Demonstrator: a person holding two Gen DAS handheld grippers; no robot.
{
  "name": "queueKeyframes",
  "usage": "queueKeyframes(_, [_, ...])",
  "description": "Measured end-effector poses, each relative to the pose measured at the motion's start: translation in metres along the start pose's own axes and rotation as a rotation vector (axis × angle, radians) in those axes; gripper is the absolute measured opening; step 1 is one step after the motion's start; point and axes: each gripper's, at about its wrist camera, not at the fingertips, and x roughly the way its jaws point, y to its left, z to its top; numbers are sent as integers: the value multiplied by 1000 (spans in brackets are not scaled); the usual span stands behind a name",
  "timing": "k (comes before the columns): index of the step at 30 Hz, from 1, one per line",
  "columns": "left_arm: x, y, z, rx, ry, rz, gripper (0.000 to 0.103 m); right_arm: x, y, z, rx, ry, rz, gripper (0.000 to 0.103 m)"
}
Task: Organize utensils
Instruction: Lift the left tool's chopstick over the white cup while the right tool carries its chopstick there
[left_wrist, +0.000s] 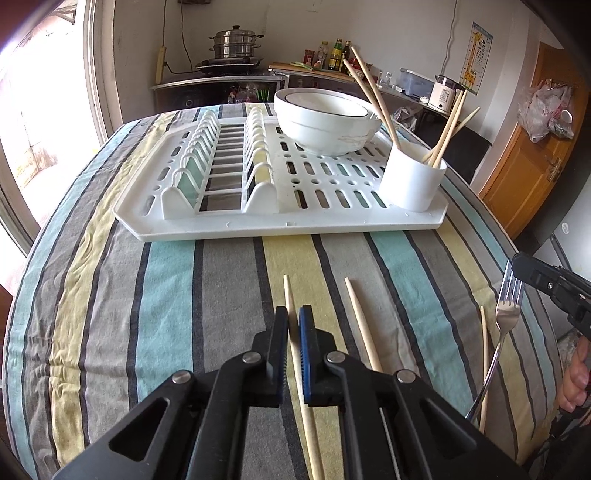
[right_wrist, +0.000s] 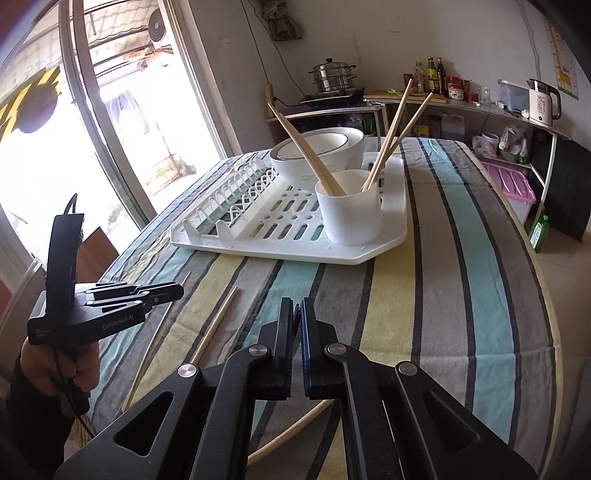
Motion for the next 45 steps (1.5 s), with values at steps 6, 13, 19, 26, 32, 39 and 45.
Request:
queueKeyframes(6, [-32,-2,11,11,-73,-24,6,-18,8,15,-35,-54,-28,2])
queueKeyframes(13, [-65,-7,24,33,-167,-49,6,-36,21,29,-97,-115,-91,1])
queueKeyframes(19, [-82,-8,28,42,-219,-54,6,-44,32,35,-135,-151,-122,1])
queueKeyframes(26, [-89,-5,23,42,-250,-61,6,-44,46,28,-176,-149,-135,1])
queueKeyframes(32, [-106,-6,13,48,-276,-81,5,-44,49,23,-181,-144,-128,1])
queueKeyframes(39, [-130,-6,0,59,-292,-108,5,-50,51,25,-181,-160,-136,1])
queueKeyframes(45, [-143,-8,1,66,-311,-111,5,-60,53,33,-180,-190,-147,1])
